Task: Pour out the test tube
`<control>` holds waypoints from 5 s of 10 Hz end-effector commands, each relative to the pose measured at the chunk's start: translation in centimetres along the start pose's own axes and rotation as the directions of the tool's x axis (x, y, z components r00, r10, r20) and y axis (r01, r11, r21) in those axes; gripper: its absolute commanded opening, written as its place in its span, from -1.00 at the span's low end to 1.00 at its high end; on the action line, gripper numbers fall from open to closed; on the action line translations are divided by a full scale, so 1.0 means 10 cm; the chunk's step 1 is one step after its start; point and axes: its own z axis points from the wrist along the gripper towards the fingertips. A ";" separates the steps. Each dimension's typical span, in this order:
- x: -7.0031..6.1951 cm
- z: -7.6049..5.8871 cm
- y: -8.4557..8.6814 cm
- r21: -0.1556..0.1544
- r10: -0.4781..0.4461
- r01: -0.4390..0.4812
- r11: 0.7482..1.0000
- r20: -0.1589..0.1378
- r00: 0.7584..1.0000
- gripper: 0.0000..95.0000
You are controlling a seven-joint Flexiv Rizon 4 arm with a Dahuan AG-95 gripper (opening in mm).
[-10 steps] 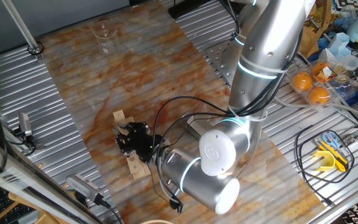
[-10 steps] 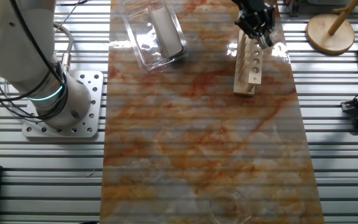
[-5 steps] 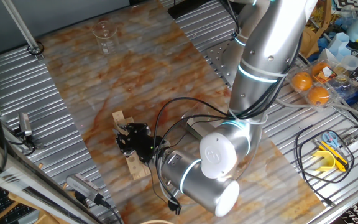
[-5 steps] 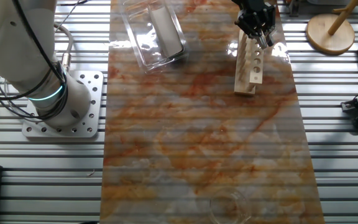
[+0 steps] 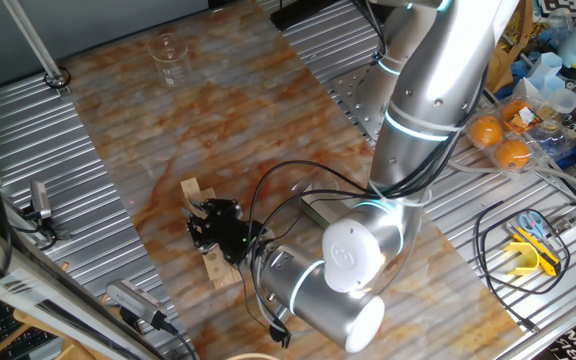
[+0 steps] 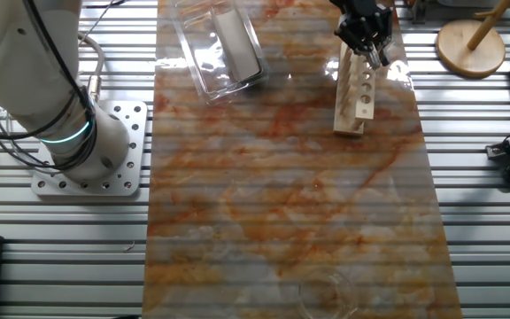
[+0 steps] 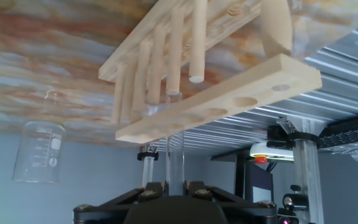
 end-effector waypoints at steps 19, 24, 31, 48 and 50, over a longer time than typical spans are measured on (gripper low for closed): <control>-0.31 0.06 0.02 -0.013 0.040 -0.040 0.999 -0.030 0.999 -1.00; -0.33 0.06 0.03 -0.016 0.042 -0.042 0.999 -0.030 0.999 -1.00; -0.34 0.06 0.03 -0.027 0.044 -0.045 0.999 -0.031 0.999 -1.00; 0.03 -0.06 0.01 -0.029 0.026 -0.027 0.999 -0.034 0.999 -0.20; 0.15 -0.07 0.03 -0.027 0.029 -0.030 0.999 -0.034 0.999 -0.20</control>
